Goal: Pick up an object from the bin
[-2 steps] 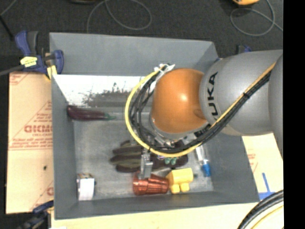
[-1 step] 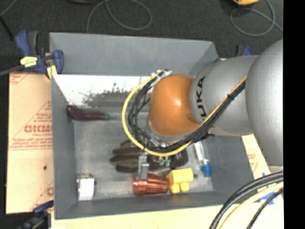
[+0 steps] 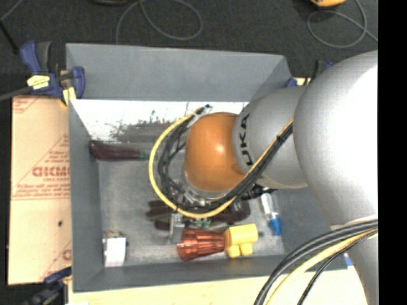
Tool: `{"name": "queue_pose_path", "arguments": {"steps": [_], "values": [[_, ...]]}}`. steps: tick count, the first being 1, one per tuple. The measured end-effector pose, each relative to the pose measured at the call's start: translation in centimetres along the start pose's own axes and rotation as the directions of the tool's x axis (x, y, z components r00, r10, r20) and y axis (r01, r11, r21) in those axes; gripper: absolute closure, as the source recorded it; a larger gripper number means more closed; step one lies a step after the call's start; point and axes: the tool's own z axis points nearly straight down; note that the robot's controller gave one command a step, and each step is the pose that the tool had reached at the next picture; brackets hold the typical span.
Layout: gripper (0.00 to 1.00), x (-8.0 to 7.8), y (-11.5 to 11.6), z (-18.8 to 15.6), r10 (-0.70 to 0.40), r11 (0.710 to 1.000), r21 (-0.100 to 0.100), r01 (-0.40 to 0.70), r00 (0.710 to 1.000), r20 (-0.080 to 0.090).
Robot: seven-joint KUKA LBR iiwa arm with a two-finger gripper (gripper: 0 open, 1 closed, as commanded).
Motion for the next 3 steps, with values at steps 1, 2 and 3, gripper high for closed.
{"name": "queue_pose_path", "arguments": {"steps": [1, 2, 3], "values": [[1.00, -1.55, -2.13, 1.82, 0.206, 0.979, 0.005, -0.206, 0.979, -0.003], [1.00, -1.55, -2.12, 1.83, 0.210, 0.978, 0.005, -0.210, 0.978, -0.003], [1.00, -1.55, -2.12, 1.83, 0.213, 0.977, 0.004, -0.213, 0.977, -0.003]]}}
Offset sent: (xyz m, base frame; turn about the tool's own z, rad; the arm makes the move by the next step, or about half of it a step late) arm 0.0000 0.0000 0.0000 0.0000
